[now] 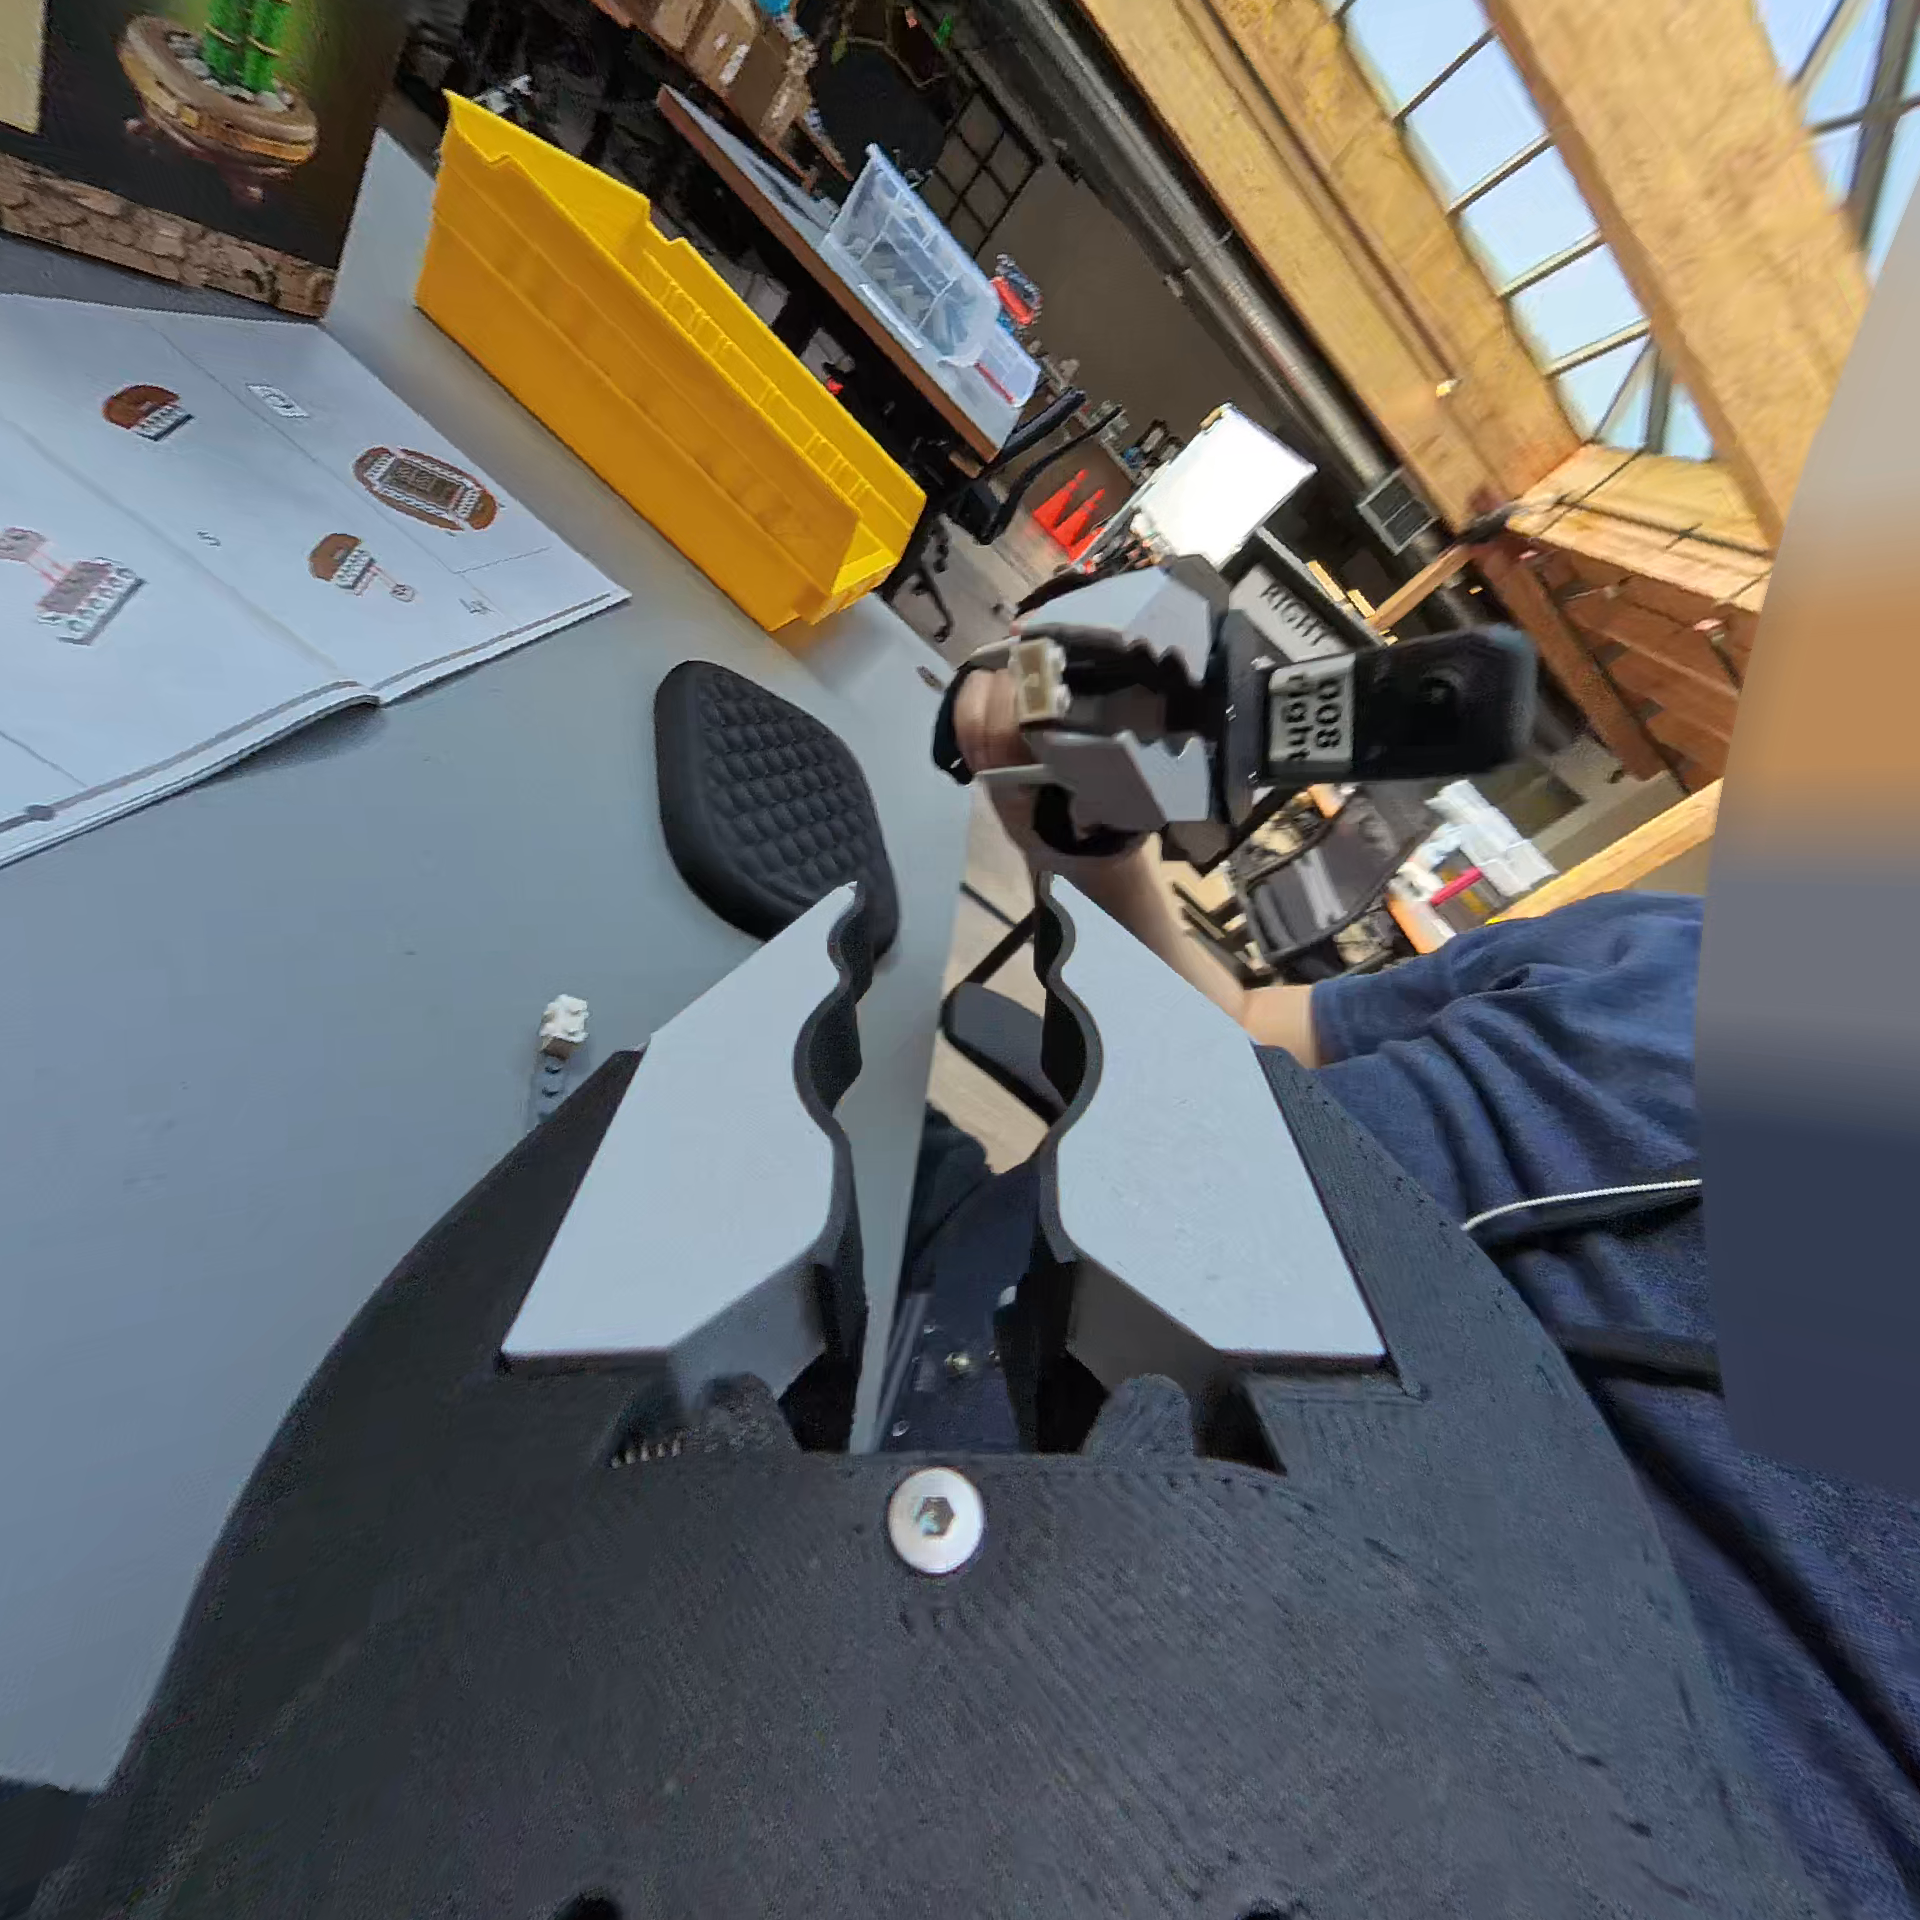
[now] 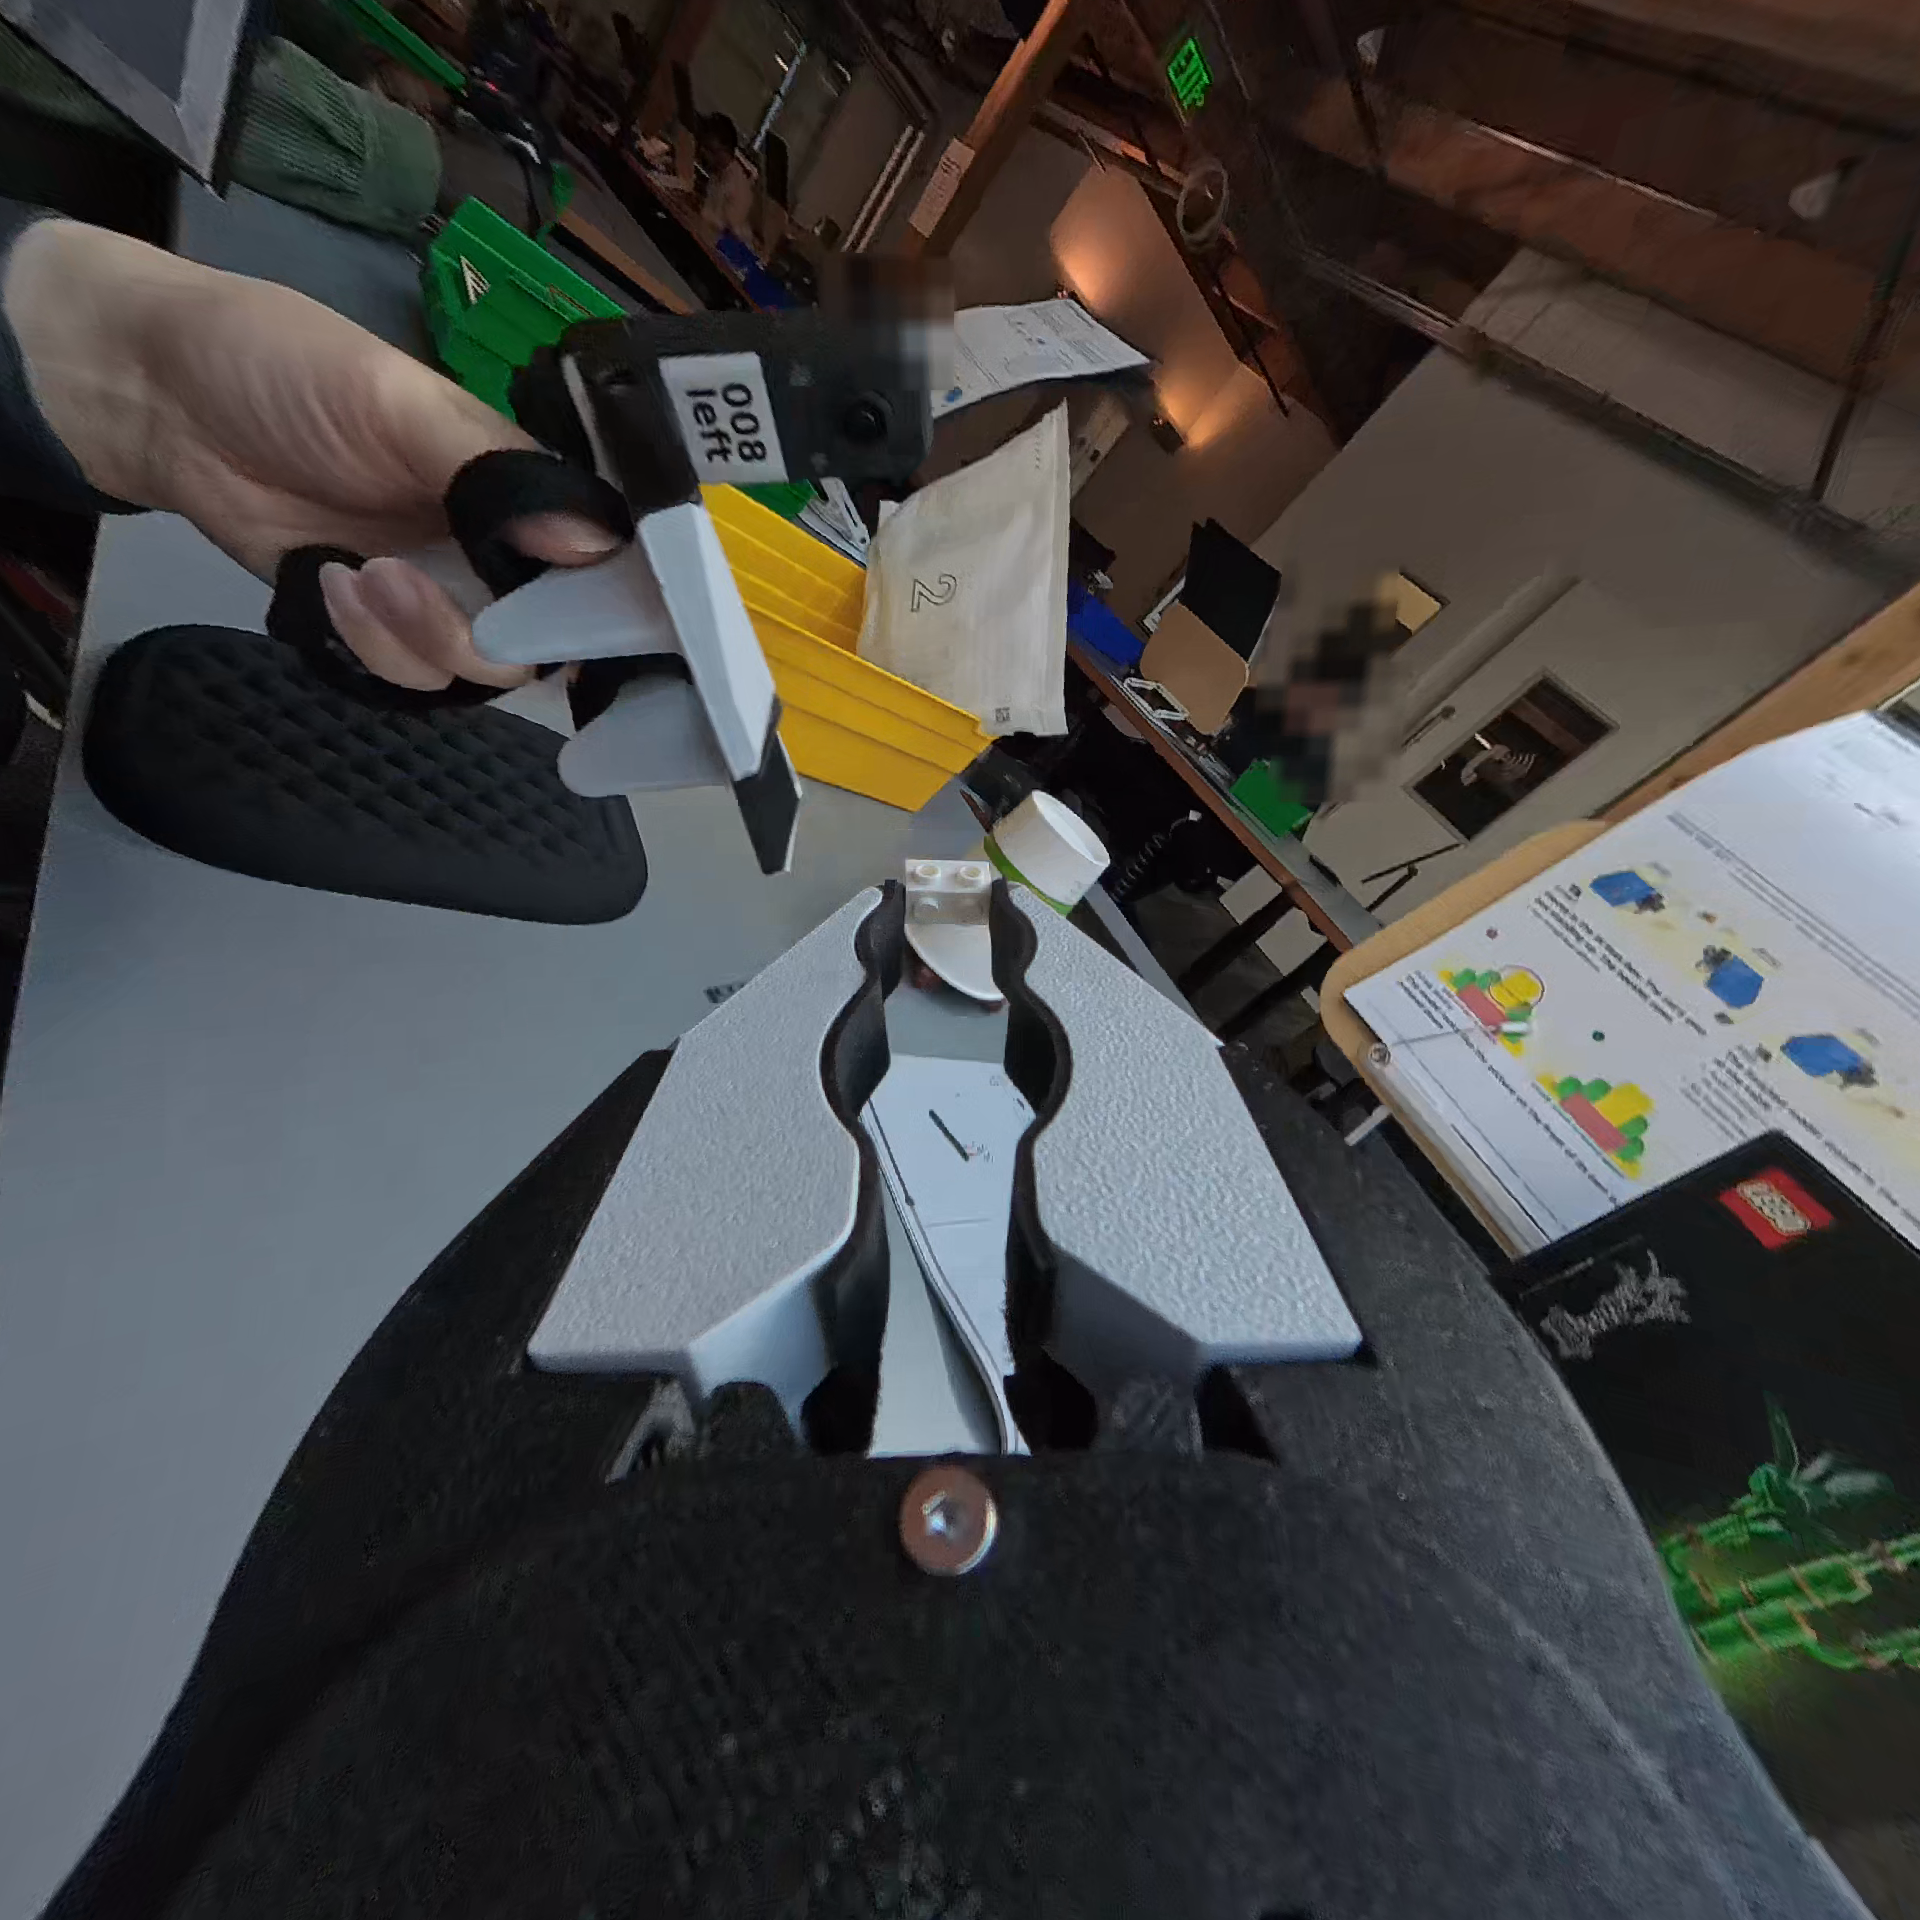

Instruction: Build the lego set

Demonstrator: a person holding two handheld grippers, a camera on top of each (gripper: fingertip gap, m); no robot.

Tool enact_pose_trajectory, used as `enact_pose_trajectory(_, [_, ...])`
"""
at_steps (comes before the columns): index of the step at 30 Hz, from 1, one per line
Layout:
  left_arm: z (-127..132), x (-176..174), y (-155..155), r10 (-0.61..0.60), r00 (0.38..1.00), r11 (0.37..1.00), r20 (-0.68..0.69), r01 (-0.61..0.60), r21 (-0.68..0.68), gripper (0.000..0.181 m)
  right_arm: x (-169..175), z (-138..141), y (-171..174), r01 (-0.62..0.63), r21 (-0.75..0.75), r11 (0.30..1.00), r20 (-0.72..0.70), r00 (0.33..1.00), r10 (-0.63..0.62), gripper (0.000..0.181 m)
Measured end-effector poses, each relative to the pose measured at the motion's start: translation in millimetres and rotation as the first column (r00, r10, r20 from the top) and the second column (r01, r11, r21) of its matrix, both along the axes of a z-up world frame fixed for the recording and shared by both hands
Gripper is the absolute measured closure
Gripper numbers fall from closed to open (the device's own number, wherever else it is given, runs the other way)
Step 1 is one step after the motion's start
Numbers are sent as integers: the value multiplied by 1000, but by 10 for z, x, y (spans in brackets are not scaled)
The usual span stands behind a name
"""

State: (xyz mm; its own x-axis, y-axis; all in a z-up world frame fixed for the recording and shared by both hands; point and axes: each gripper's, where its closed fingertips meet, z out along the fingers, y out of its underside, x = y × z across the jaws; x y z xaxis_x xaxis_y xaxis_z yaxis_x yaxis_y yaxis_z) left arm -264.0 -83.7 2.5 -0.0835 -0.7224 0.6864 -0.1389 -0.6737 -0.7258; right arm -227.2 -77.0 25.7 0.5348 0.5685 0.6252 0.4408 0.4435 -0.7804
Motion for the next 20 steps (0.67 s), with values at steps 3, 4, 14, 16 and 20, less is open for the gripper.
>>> enact_pose_trajectory(3, [-518, -32, 170, 153, 951, 963, -267, -82, 258, 148, 370, -161, 63, 62, -143, 988, -47, 996, -69, 166])
enact_pose_trajectory(4, [-694, -19, 187, 182, 921, 945, -343, -68, 321, 145, 463, -221, 79, 87, -165, 982, -50, 994, -97, 166])
enact_pose_trajectory(14, [-1504, 174, 269, 213, 758, 883, -617, 121, 453, 148, 520, -1076, 47, 182, -396, 900, 60, 983, -172, 166])
enact_pose_trajectory(16, [-1544, 178, 284, 238, 737, 861, -633, 140, 488, 152, 489, -1176, 42, 189, -423, 886, 76, 982, -173, 166])
enact_pose_trajectory(20, [-1632, 178, 279, 249, 703, 847, -666, 175, 501, 159, 444, -1318, 80, 215, -485, 847, 92, 976, -195, 166])
